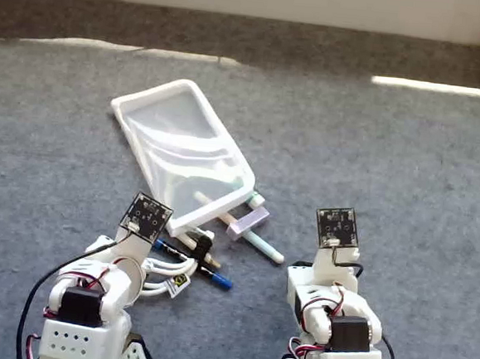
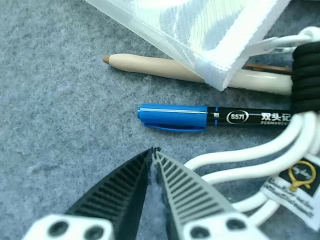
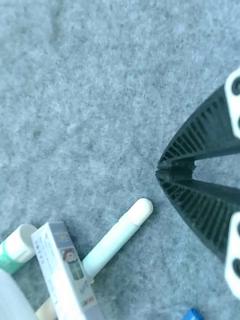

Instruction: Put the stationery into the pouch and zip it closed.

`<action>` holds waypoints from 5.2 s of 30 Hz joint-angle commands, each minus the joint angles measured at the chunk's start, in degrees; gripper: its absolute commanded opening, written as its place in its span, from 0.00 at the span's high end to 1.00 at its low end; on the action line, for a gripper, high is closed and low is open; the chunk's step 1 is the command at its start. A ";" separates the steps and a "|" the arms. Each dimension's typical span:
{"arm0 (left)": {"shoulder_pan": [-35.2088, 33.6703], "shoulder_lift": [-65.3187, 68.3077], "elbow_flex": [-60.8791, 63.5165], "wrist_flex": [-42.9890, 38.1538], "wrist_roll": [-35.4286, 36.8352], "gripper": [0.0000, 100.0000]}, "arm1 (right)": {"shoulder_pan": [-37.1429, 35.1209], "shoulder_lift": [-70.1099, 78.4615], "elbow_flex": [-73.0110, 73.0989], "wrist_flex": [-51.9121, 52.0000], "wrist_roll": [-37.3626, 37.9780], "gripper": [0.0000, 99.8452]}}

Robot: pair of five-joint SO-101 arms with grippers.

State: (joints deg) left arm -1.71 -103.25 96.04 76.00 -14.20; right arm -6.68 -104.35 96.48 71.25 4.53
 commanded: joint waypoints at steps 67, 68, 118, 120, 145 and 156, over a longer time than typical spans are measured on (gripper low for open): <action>-0.40 -0.48 1.10 0.09 0.53 0.99 | 0.57 -0.84 7.78 0.40 -0.53 0.99; -0.40 -0.48 1.10 0.09 0.53 0.99 | 0.57 -0.84 7.78 0.40 -0.53 0.99; -0.40 -0.48 1.10 0.09 0.53 0.99 | 0.40 -0.84 7.78 0.40 -0.79 0.99; -0.40 -0.48 1.10 0.09 0.53 0.99 | 0.40 -0.84 7.78 0.40 -0.79 0.99; 1.01 -0.66 1.01 -3.25 0.62 0.99 | 0.31 -0.84 7.78 0.40 -0.79 0.99; -5.41 -0.66 0.92 -10.20 0.62 0.99 | 0.57 -0.84 7.78 -0.04 -0.88 0.99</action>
State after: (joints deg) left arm -1.89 -103.25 96.04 68.79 -14.20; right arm -6.68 -104.35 96.48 71.25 4.26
